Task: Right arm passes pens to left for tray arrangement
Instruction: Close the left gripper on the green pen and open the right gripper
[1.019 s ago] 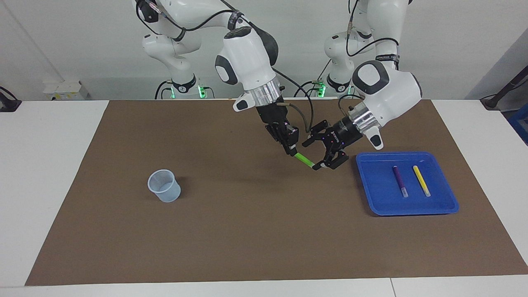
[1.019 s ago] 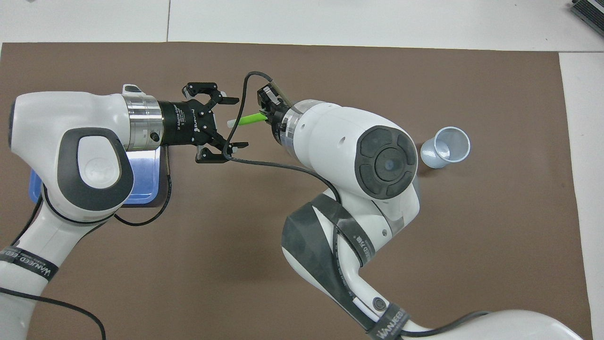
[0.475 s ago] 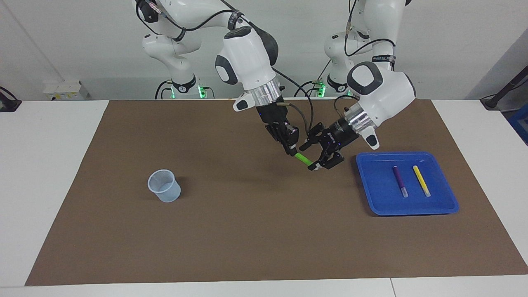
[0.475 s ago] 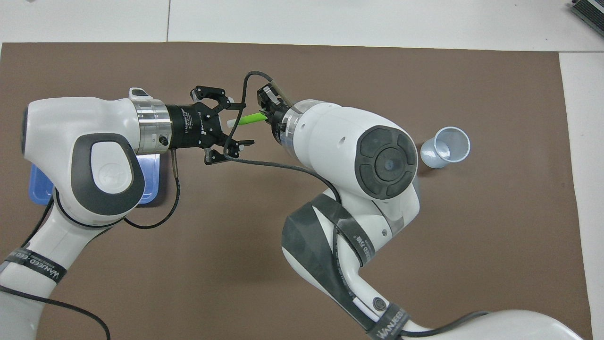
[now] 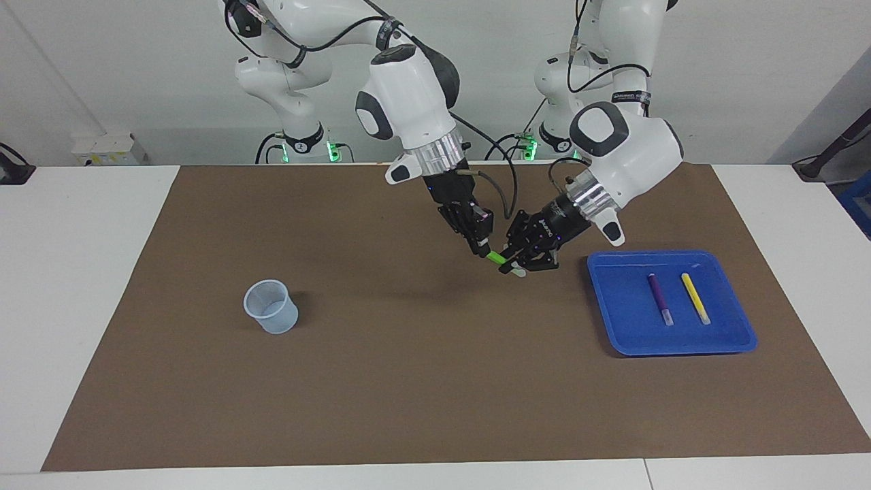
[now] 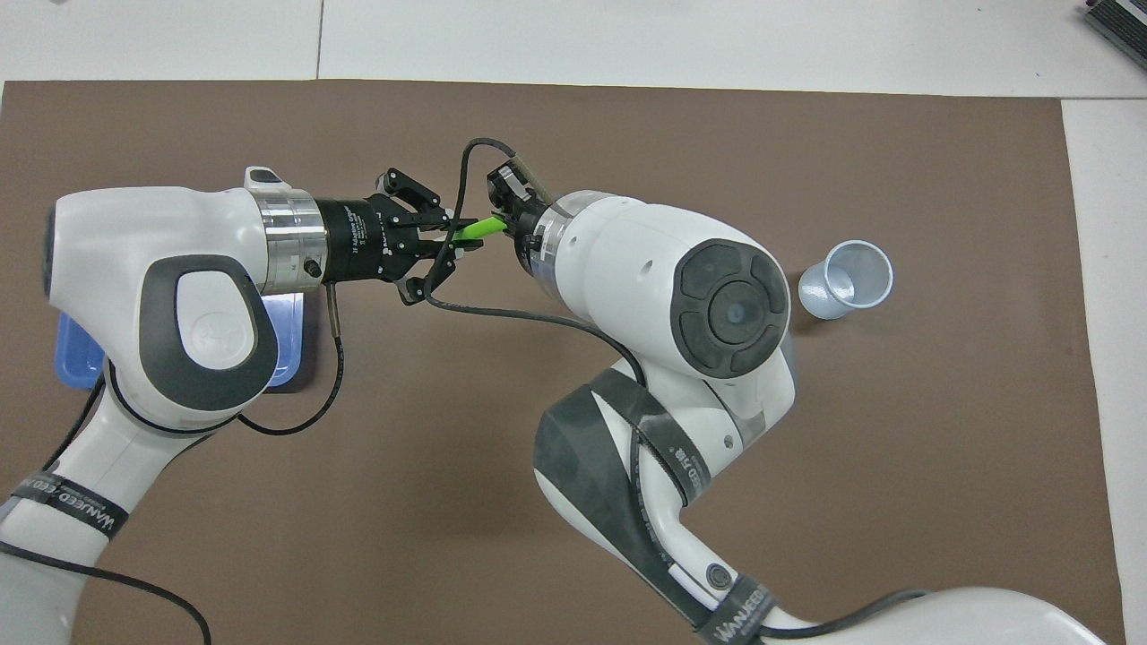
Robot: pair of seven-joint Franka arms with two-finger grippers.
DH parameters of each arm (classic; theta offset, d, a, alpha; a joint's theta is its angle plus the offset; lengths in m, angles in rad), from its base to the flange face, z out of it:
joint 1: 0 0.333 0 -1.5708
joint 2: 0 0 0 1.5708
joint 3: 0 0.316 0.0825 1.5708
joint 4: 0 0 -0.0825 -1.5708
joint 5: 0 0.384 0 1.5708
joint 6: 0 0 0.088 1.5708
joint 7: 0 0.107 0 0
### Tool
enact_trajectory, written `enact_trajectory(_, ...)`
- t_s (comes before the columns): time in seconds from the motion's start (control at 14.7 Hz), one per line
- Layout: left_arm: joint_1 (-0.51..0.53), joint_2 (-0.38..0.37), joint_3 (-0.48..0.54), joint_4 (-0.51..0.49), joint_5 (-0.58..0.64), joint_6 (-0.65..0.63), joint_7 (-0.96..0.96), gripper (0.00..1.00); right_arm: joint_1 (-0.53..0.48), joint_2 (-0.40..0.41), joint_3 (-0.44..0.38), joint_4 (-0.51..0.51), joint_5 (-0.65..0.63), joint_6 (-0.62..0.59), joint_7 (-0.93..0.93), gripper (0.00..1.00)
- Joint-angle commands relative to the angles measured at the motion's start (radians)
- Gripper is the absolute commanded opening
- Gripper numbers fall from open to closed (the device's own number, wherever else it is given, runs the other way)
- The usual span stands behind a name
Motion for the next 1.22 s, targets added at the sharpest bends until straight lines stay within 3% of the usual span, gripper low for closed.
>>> enact_trajectory(0.0,0.006,-0.039,0.003,-0.038,-0.008,-0.015,-0.011,0.00,-0.001,0.006,0.005,0.005,0.023,0.024,-0.003,0.00)
enact_trajectory(0.07,0.006,-0.039,0.003,-0.036,-0.008,-0.022,-0.011,0.00,-0.001,0.006,0.005,0.005,0.024,0.023,0.007,0.00)
enact_trajectory(0.2,0.007,-0.039,0.004,-0.035,-0.007,-0.036,0.001,0.00,-0.001,0.006,0.005,0.007,0.047,0.021,0.011,0.44)
enact_trajectory(0.27,0.009,-0.042,0.004,-0.039,-0.007,-0.041,0.044,0.00,-0.003,0.006,0.004,0.011,0.071,0.021,0.013,0.60)
enact_trajectory(0.34,0.010,-0.048,0.007,-0.043,-0.007,-0.061,0.088,0.00,-0.003,0.004,0.004,0.014,0.082,0.021,0.013,0.85)
enact_trajectory(0.41,0.024,-0.053,0.009,-0.044,-0.007,-0.081,0.116,0.00,-0.006,0.006,0.004,0.014,0.085,0.019,0.013,1.00)
enact_trajectory(0.61,0.061,-0.066,0.010,-0.062,0.024,-0.136,0.199,0.00,-0.009,0.004,0.004,0.016,0.085,0.004,0.011,1.00)
enact_trajectory(0.95,0.090,-0.092,0.009,-0.104,0.397,-0.226,0.444,0.00,-0.024,-0.007,0.004,0.023,0.084,-0.098,-0.033,1.00)
enact_trajectory(1.15,0.101,-0.125,0.010,-0.164,0.490,-0.231,0.623,0.00,-0.043,-0.008,0.002,0.052,0.084,-0.204,-0.148,1.00)
